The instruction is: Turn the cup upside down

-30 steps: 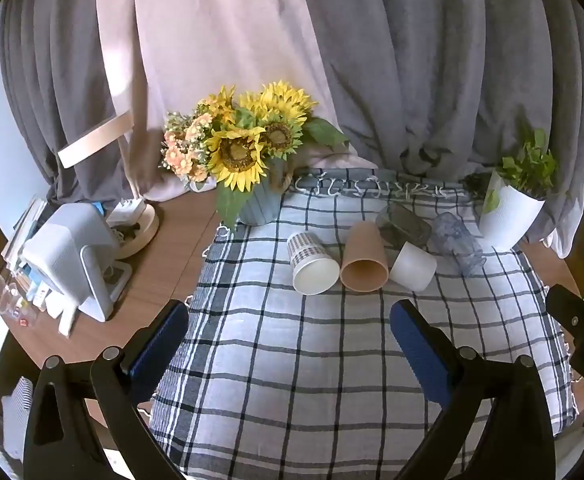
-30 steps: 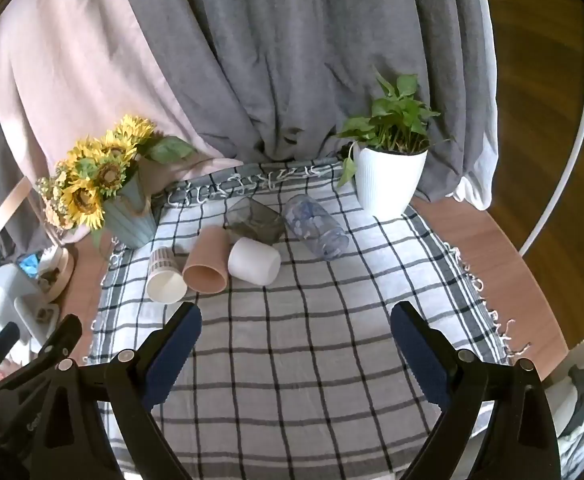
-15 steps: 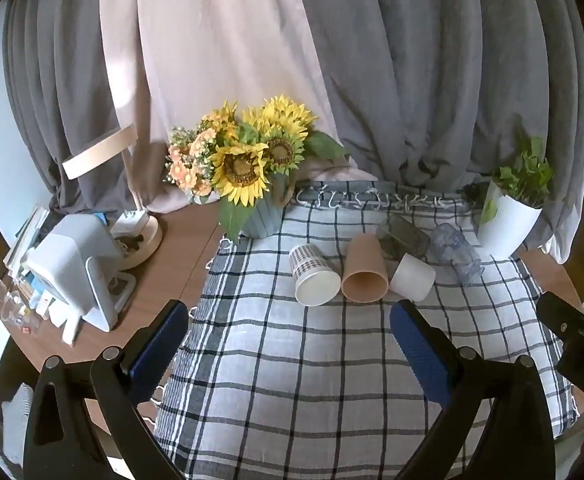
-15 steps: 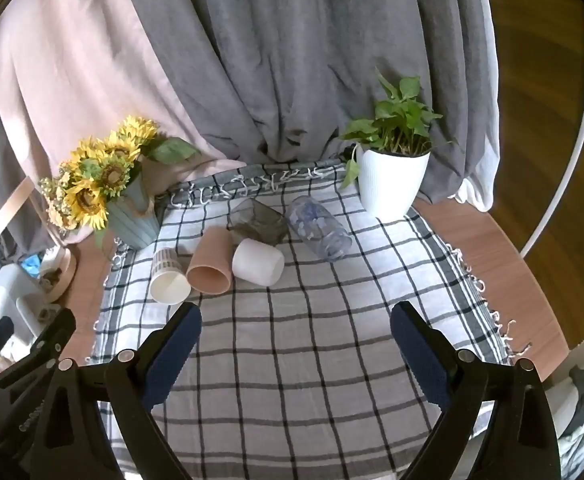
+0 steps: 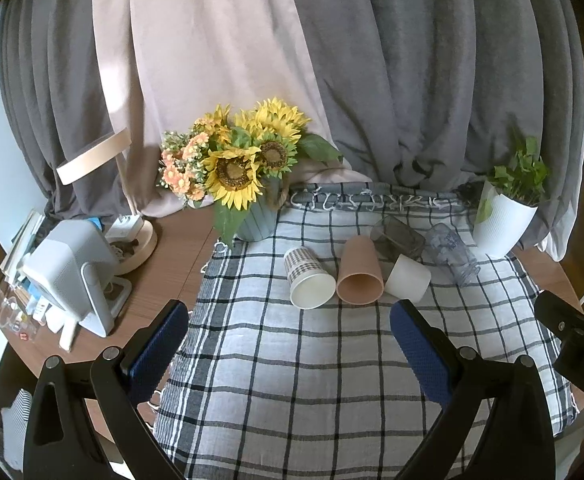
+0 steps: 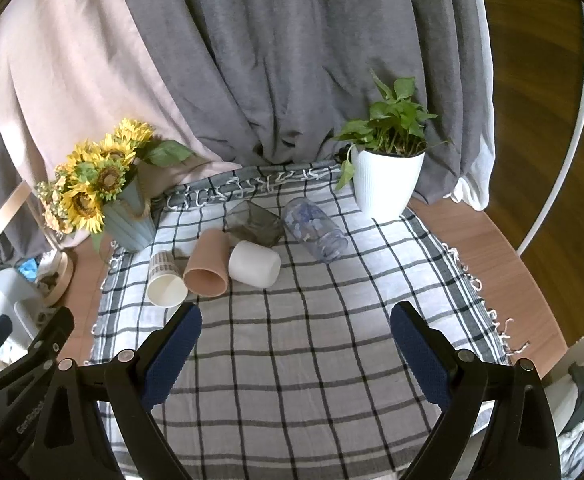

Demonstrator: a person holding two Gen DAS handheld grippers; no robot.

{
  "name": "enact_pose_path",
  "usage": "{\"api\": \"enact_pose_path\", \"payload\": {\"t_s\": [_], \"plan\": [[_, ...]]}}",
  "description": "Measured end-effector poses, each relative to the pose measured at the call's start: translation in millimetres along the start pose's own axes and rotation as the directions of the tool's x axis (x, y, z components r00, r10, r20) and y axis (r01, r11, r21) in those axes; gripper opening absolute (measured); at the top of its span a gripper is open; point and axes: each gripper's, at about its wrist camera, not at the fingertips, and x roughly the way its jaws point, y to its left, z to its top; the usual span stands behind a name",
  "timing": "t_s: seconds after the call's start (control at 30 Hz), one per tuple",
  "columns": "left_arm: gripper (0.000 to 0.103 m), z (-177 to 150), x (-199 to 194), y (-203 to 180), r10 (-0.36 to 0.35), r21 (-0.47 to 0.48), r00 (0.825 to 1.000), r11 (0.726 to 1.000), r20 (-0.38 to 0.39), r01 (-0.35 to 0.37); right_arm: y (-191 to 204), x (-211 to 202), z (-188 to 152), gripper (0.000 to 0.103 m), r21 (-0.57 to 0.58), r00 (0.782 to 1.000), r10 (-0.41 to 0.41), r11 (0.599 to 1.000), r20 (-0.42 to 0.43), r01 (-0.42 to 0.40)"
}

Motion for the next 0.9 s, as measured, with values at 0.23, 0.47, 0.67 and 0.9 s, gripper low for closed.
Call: {"api": "enact_pose_path", "payload": {"t_s": [0.23,0.47,0.67,0.9], "plan": [[0.103,-0.4,0.5,-1.3,0.0,0.002,1.0,1.0,0.001,0.0,-1.3,0.3,1.4,0.096,-0.004,1.0,0.001,1.0,0.0,-0.001],[0.103,2.1,1.1,-1.5,-0.001,0.001,1.0,1.0,0.005,0.001,-0.4,0.8,1.4,0.096,-0.004,1.0,-0.002,1.0,0.001,0.002],[0.103,2.7,1.3,-1.8,-0.003,0.002,1.0,1.0,0.005,0.003,-0.7,0.4,1.1,0.096,-0.003,1.0,-0.002,1.0,0.003,0.002],[0.103,2.4,1.6,-1.5,-0.003,0.002,1.0,1.0,0.004,0.003,0.0,1.0,1.0,0.096,-0.003,1.0,0.0,1.0,0.003,0.0]]}}
